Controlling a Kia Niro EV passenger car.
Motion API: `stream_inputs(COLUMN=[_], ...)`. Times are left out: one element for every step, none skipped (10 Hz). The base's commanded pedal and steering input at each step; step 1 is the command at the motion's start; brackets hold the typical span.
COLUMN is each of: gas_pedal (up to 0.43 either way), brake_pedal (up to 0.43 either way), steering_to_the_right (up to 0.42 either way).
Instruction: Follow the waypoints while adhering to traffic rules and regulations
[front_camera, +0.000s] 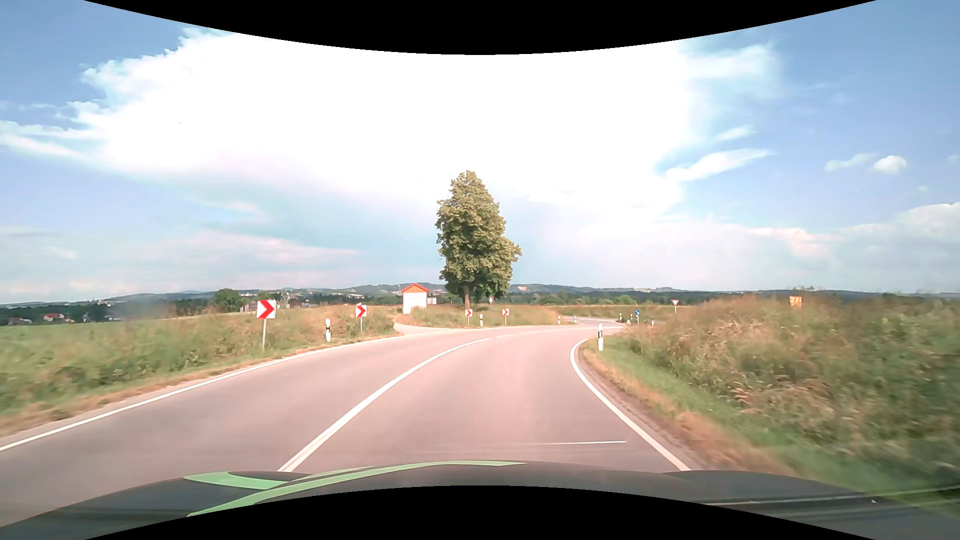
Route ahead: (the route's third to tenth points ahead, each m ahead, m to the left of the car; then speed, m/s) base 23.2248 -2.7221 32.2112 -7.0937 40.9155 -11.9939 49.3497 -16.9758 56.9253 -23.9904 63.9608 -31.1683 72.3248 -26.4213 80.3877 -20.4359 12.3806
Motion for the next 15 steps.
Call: stream_inputs(gas_pedal=[0.000,0.000,0.000,0.000,0.000,0.000,0.000,0.000,0.000,0.000,0.000,0.000,0.000,0.000,0.000], brake_pedal=[0.037,0.043,0.049,0.061,0.061,0.073,0.079,0.085,0.091,0.104,0.116,0.140,0.152,0.171,0.183], steering_to_the_right=[0.036,0.040,0.047,0.052,0.054,0.055,0.058,0.061,0.064,0.067,0.069,0.071,0.072,0.073,0.073])
